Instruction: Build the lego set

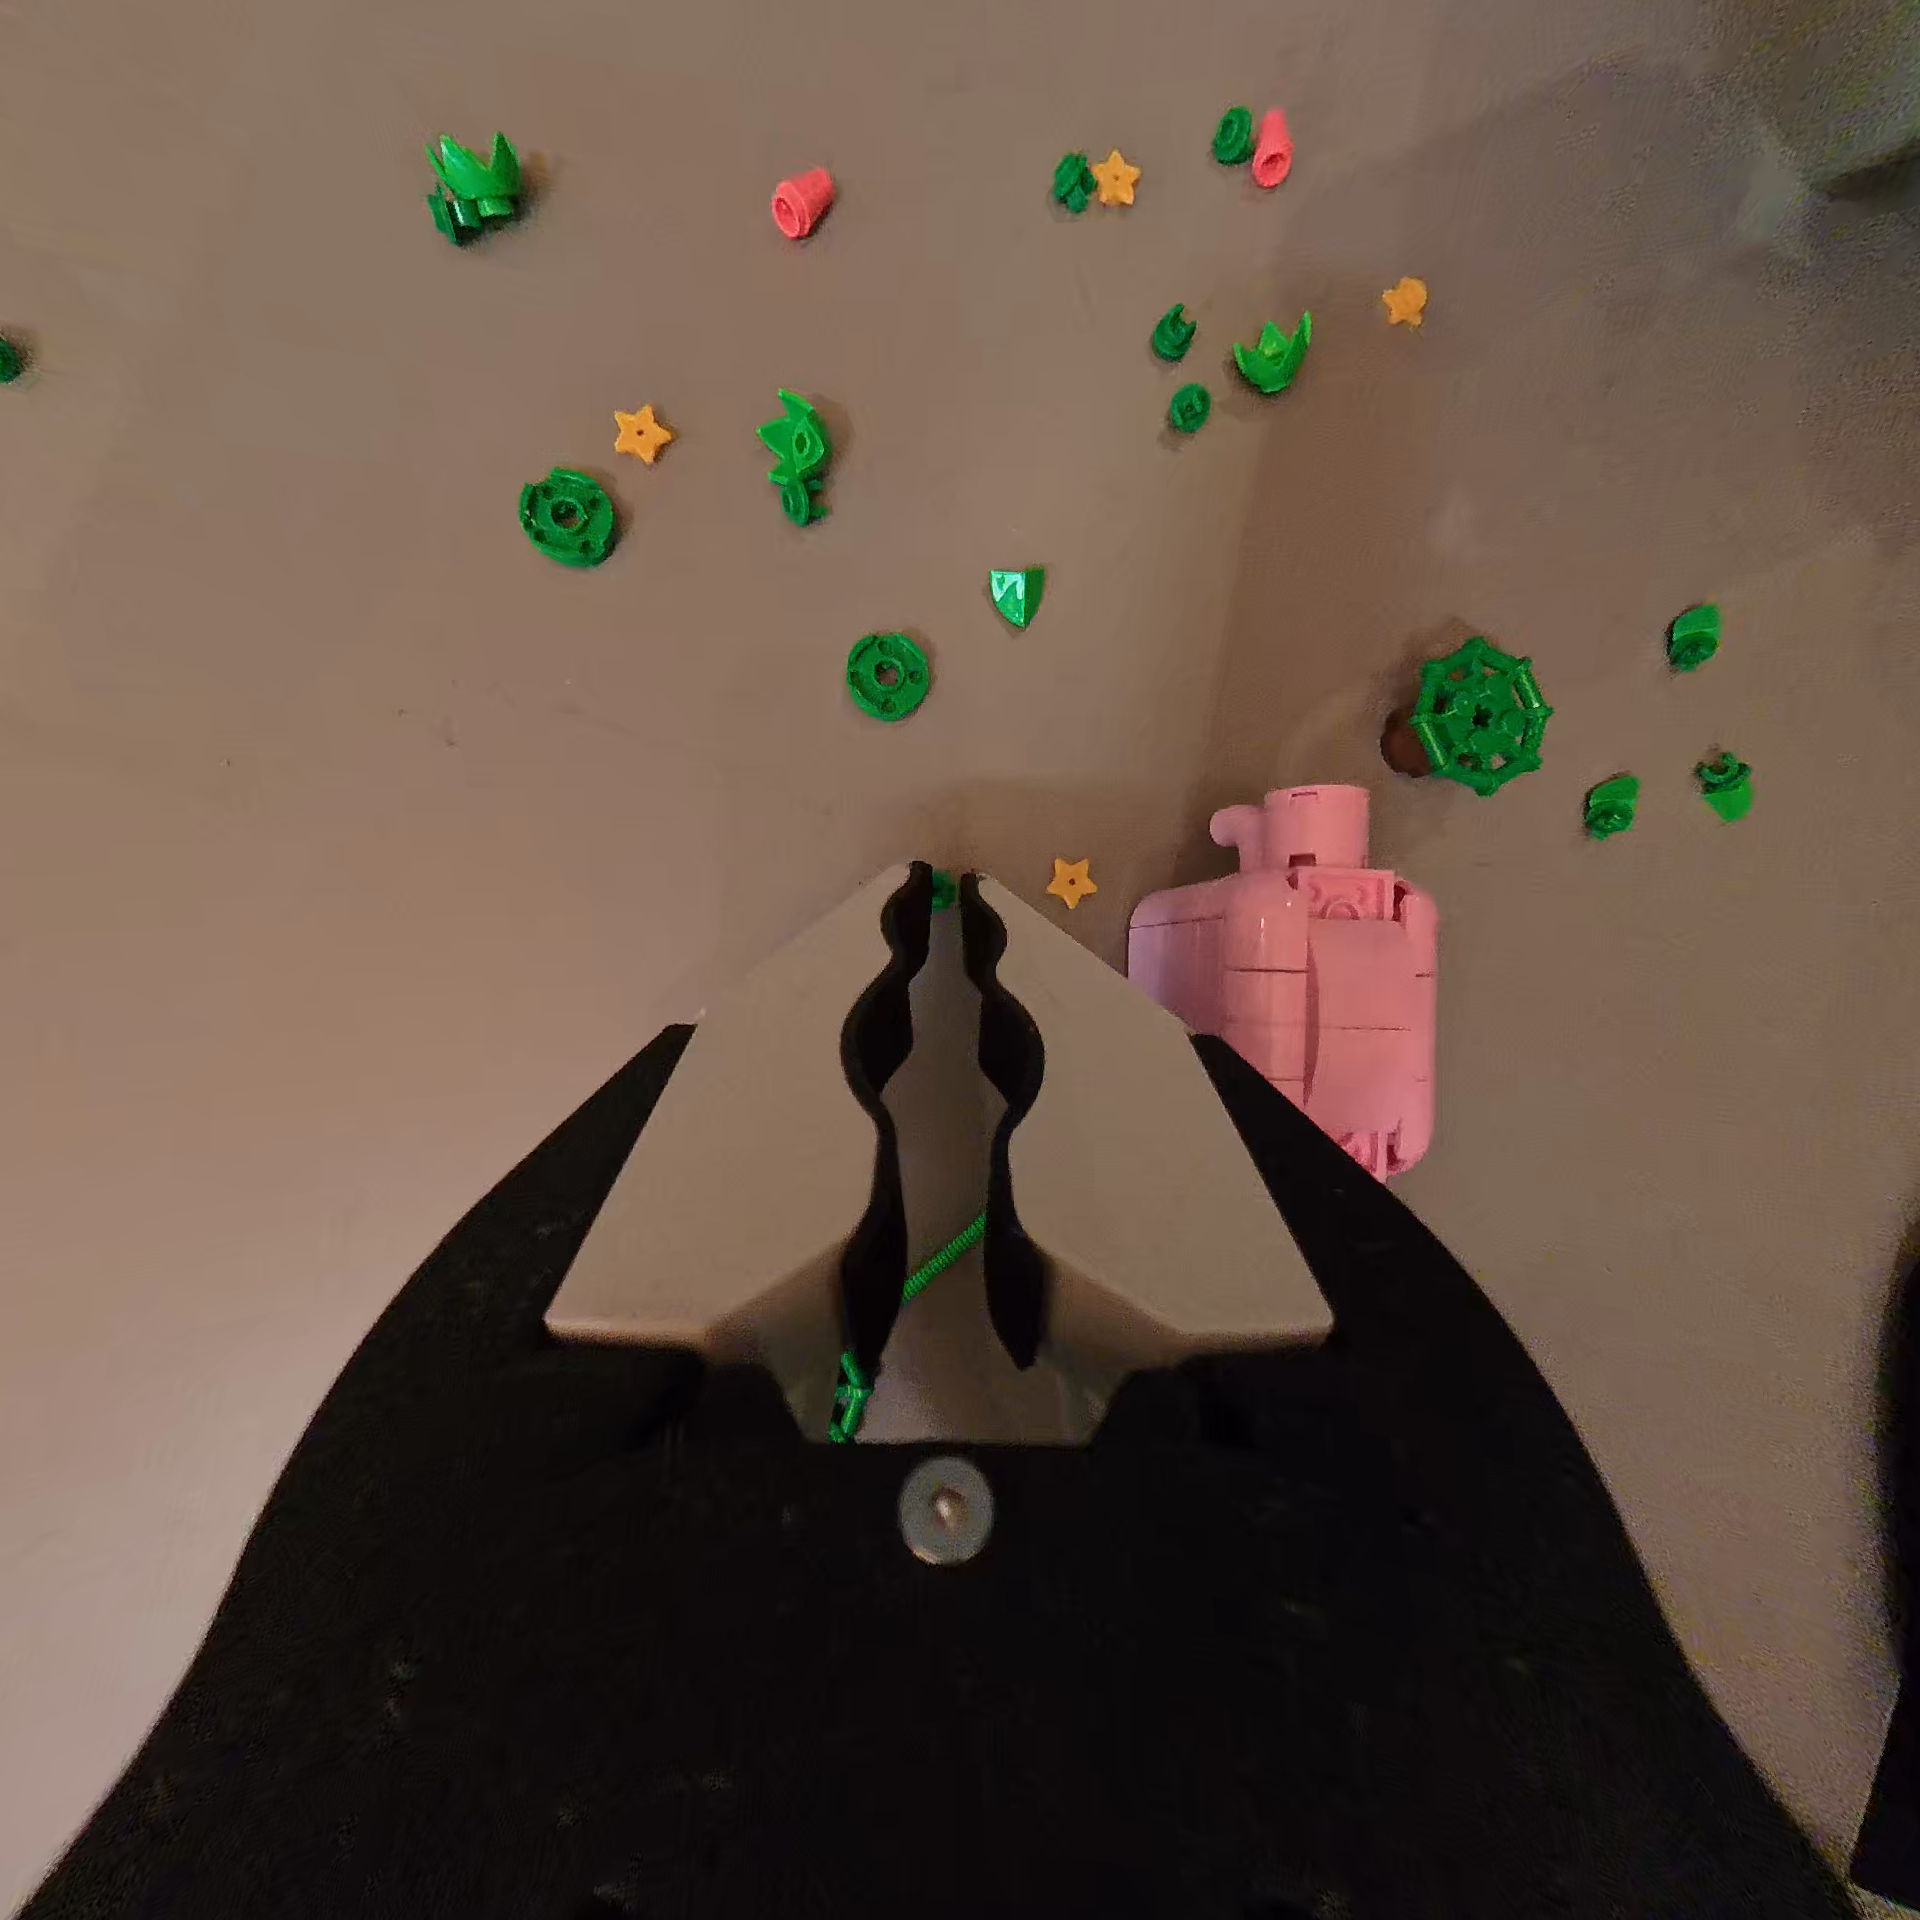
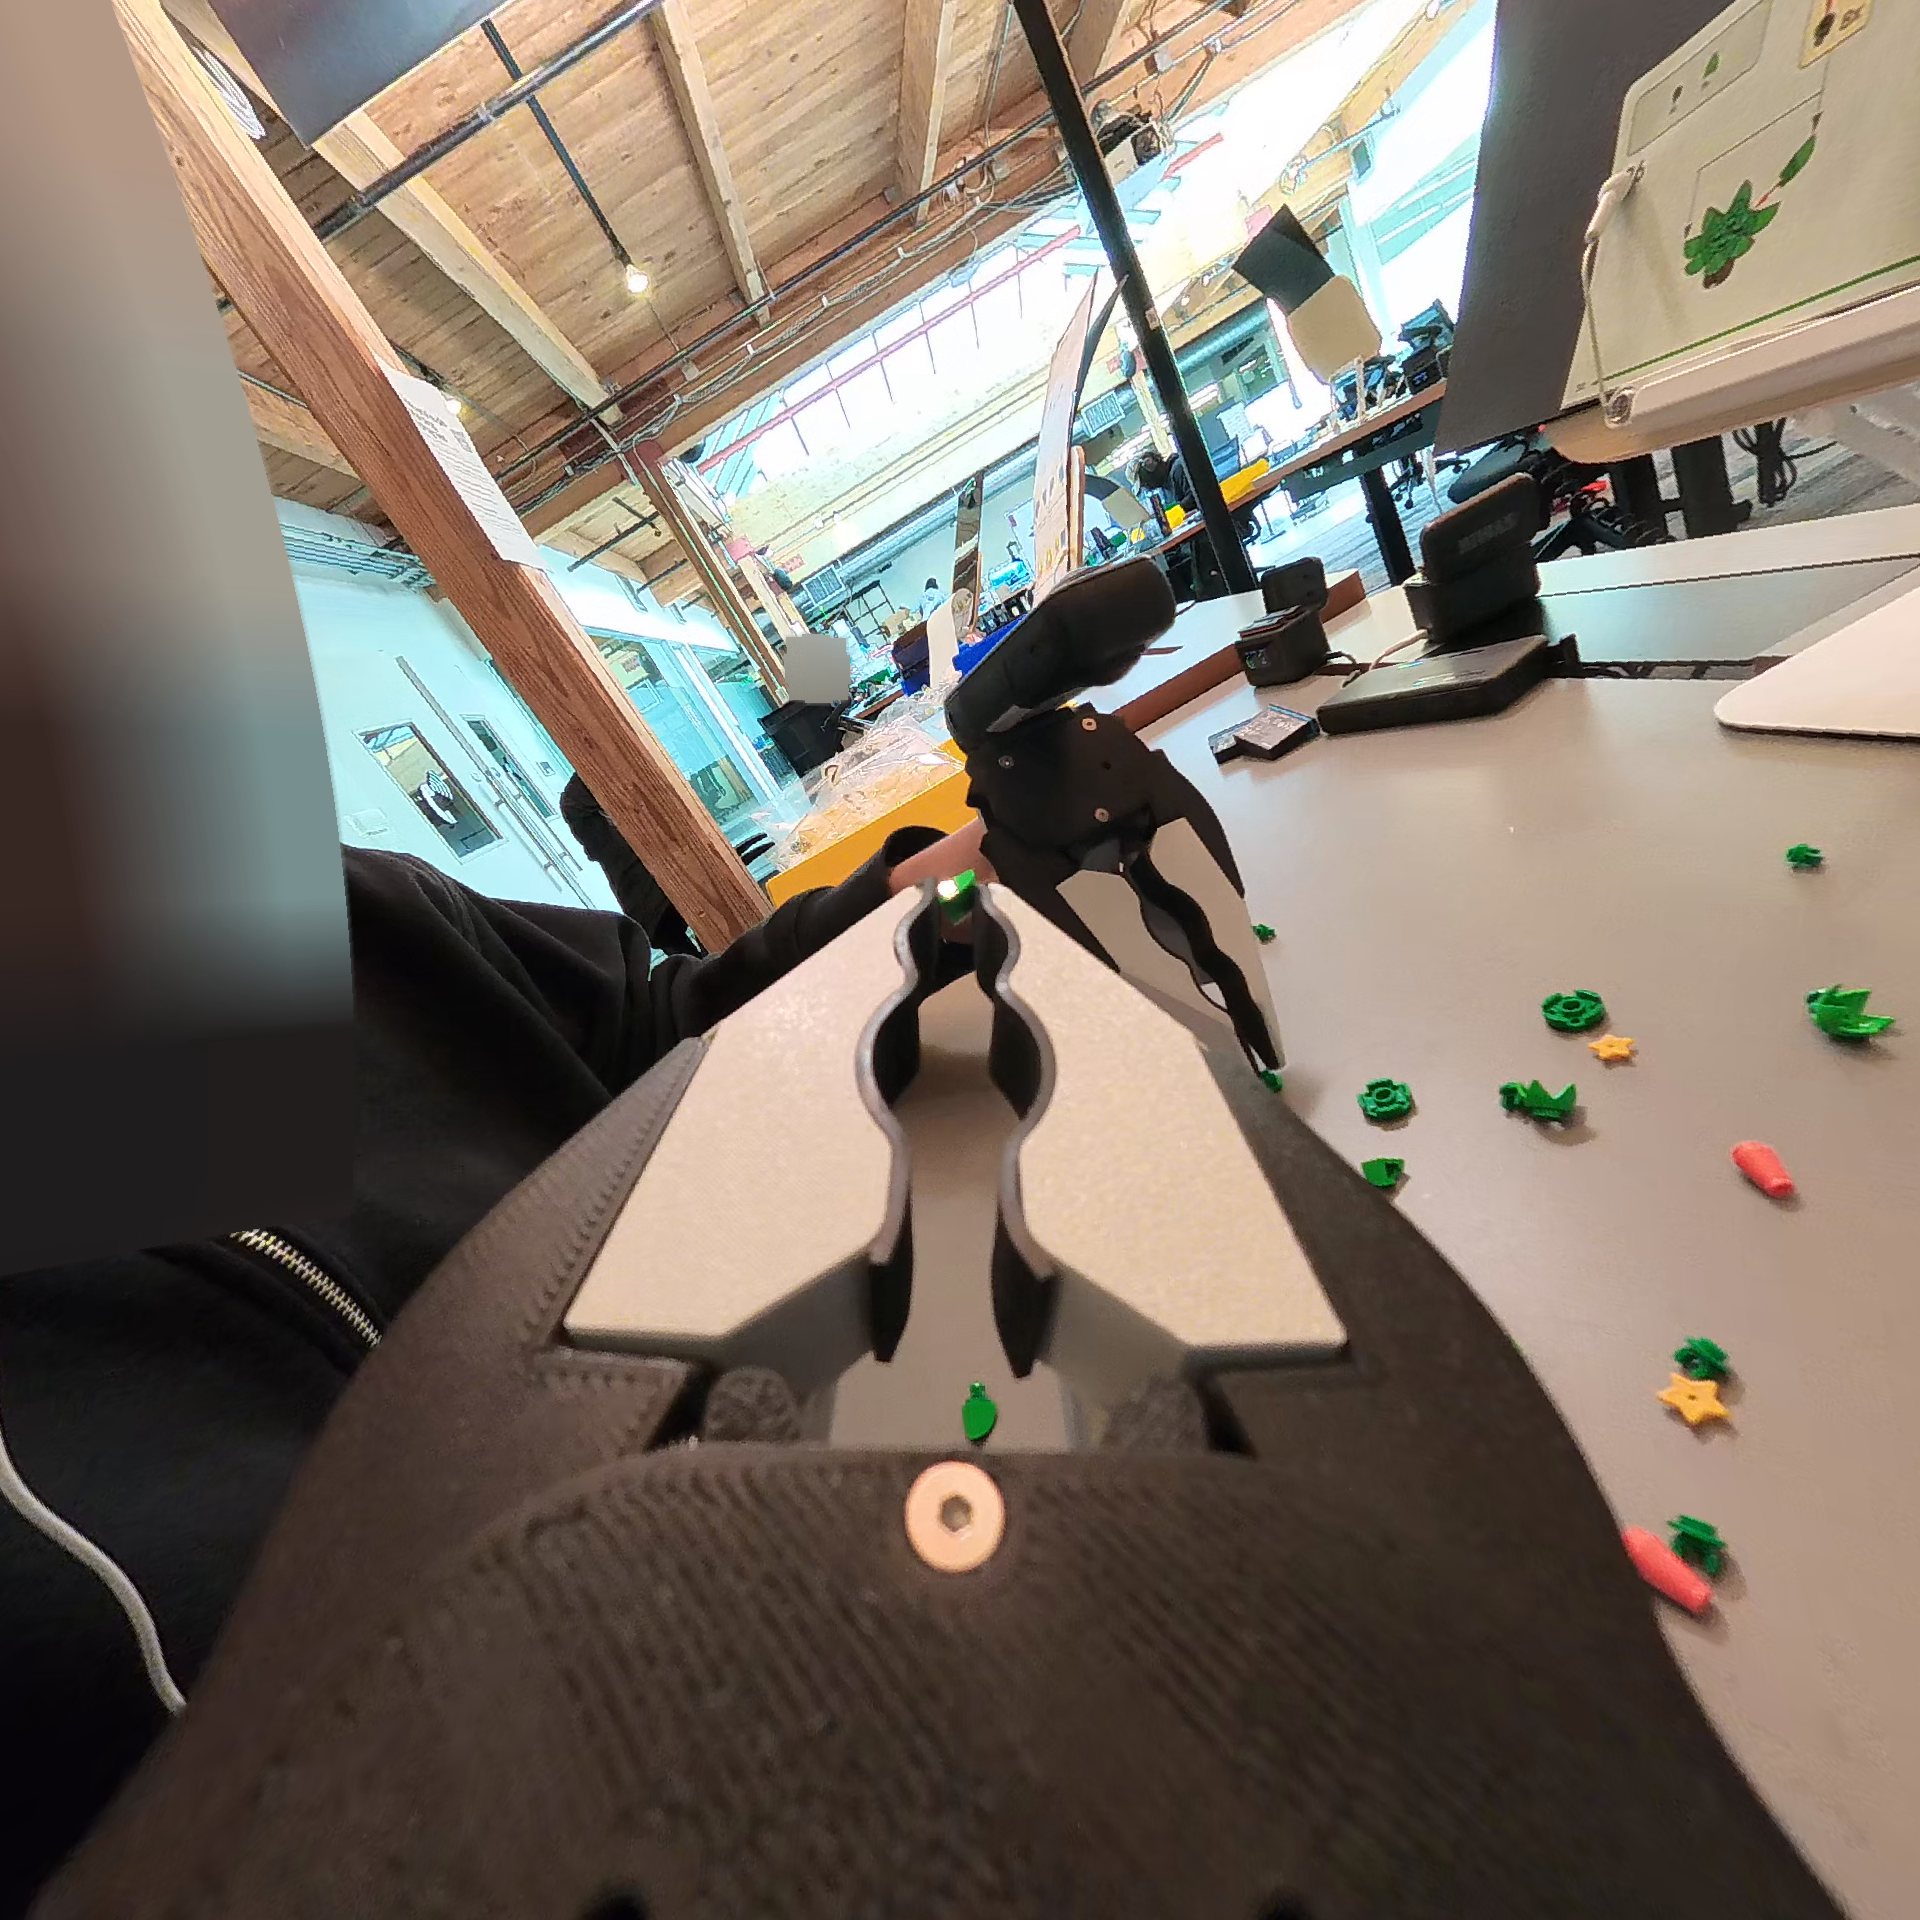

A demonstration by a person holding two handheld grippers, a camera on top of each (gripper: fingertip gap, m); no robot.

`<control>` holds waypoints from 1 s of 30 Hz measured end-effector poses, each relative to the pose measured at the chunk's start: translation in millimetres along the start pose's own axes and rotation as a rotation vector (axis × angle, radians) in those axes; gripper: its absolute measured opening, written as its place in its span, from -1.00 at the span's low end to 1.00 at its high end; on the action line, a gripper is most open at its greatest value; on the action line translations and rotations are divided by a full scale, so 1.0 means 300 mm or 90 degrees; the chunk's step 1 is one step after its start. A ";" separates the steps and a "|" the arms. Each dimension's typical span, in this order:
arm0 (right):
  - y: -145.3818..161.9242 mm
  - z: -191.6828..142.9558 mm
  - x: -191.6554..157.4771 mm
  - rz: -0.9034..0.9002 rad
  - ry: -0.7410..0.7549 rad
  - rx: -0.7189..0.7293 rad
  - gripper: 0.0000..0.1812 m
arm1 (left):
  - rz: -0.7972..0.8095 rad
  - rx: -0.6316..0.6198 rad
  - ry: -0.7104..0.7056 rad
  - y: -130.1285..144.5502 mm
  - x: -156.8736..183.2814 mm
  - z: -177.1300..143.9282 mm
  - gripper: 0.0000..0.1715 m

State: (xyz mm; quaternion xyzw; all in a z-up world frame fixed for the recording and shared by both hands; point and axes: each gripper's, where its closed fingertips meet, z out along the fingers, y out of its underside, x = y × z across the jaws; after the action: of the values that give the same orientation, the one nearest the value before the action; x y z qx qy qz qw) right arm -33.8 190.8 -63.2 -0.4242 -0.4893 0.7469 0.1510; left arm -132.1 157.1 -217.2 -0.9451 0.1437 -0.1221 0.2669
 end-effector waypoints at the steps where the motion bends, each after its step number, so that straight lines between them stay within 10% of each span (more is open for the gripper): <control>1: -0.001 0.000 -0.001 0.000 0.000 0.000 -0.96 | -0.001 0.002 0.000 -0.003 0.000 0.000 -0.99; 24: 0.009 0.005 0.009 0.003 -0.003 -0.003 -0.96 | 0.006 0.007 -0.005 -0.003 -0.008 0.003 -1.00; 30: 0.009 0.007 0.005 0.005 0.003 -0.007 -0.96 | 0.124 0.257 0.023 -0.185 0.097 -0.128 -1.00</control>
State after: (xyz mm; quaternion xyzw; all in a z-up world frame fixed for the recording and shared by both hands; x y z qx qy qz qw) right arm -36.0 189.3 -65.9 -0.4288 -0.4912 0.7437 0.1474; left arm -105.3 174.6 -151.0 -0.8516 0.2121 -0.1392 0.4587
